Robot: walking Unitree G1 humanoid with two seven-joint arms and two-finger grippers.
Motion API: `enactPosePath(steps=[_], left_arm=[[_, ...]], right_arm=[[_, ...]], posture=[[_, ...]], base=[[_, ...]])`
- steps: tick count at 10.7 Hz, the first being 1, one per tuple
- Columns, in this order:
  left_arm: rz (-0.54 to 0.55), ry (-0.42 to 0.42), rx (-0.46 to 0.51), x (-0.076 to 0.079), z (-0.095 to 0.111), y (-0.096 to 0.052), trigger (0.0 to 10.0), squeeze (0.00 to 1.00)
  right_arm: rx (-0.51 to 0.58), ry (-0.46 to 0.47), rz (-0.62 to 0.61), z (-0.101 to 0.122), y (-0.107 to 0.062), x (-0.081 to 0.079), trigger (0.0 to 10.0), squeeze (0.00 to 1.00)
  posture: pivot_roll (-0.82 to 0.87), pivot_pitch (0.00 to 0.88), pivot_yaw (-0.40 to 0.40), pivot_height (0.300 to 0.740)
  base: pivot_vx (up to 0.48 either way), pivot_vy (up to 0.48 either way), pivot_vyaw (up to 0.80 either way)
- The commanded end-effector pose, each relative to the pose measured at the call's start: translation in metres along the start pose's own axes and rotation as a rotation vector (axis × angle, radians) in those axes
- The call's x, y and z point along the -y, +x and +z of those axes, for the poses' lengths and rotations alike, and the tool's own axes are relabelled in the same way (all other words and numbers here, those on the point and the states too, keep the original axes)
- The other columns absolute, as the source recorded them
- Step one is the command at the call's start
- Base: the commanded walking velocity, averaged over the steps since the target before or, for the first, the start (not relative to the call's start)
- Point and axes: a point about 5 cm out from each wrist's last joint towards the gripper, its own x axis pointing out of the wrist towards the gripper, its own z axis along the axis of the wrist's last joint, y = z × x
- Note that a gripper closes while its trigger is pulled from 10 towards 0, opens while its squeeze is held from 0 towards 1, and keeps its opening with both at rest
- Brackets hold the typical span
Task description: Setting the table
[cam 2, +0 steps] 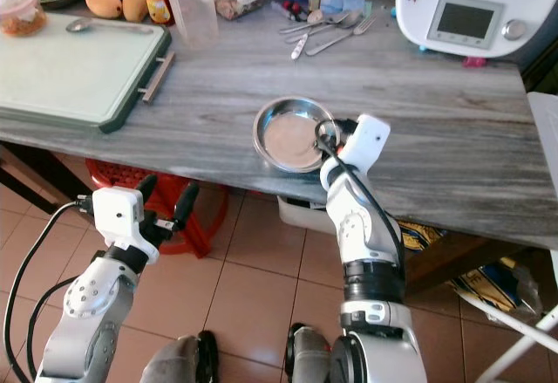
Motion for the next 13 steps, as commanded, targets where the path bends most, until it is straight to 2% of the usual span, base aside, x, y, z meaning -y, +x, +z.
enactPosePath(steps=[1, 2, 3, 5, 8, 10, 12, 13], left_arm=[[-0.014, 0.011, 0.001, 0.002, 0.002, -0.001, 10.0, 0.00], [-0.009, 0.014, 0.000, 0.002, 0.002, -0.001, 10.0, 0.00], [0.045, 0.032, -0.005, -0.004, 0.001, 0.001, 10.0, 0.00], [0.048, 0.033, -0.004, -0.005, 0.001, 0.002, 10.0, 0.00], [0.072, 0.048, -0.007, -0.007, 0.001, 0.003, 10.0, 0.00], [0.130, 0.087, -0.010, -0.014, 0.001, 0.003, 10.0, 0.00], [0.131, 0.085, -0.001, -0.012, 0.002, 0.007, 10.0, 0.00], [0.139, 0.085, -0.001, -0.011, 0.002, 0.007, 10.0, 0.00]], right_arm=[[-0.115, 0.013, -0.057, -0.023, -0.001, 0.013, 10.0, 1.00], [-0.118, 0.016, -0.054, -0.024, -0.002, 0.012, 10.0, 1.00], [-0.090, -0.024, -0.038, -0.020, -0.005, 0.011, 10.0, 1.00], [-0.017, -0.059, -0.006, -0.008, -0.006, 0.008, 10.0, 1.00], [-0.057, -0.067, 0.024, -0.017, -0.008, 0.004, 10.0, 1.00], [-0.024, -0.155, 0.049, -0.014, -0.011, 0.006, 10.0, 1.00], [0.099, -0.259, 0.083, -0.005, -0.018, 0.004, 10.0, 1.00], [0.125, -0.276, 0.100, -0.005, -0.019, 0.001, 10.0, 1.00]], posture=[[-0.01, 0.204, -0.004, 0.740], [-0.01, 0.204, -0.004, 0.740], [-0.01, 0.204, -0.004, 0.740], [-0.02, 0.204, -0.005, 0.740], [-0.02, 0.204, -0.006, 0.740], [-0.02, 0.203, -0.006, 0.740], [-0.03, 0.204, -0.006, 0.740], [-0.03, 0.205, -0.004, 0.740]], base=[[0.000, 0.000, 0.00], [0.000, 0.000, 0.00], [0.000, 0.000, 0.00], [0.000, 0.000, 0.00], [0.000, 0.000, 0.00], [0.000, 0.000, 0.00], [0.000, 0.000, 0.00], [0.000, 0.000, 0.00]])
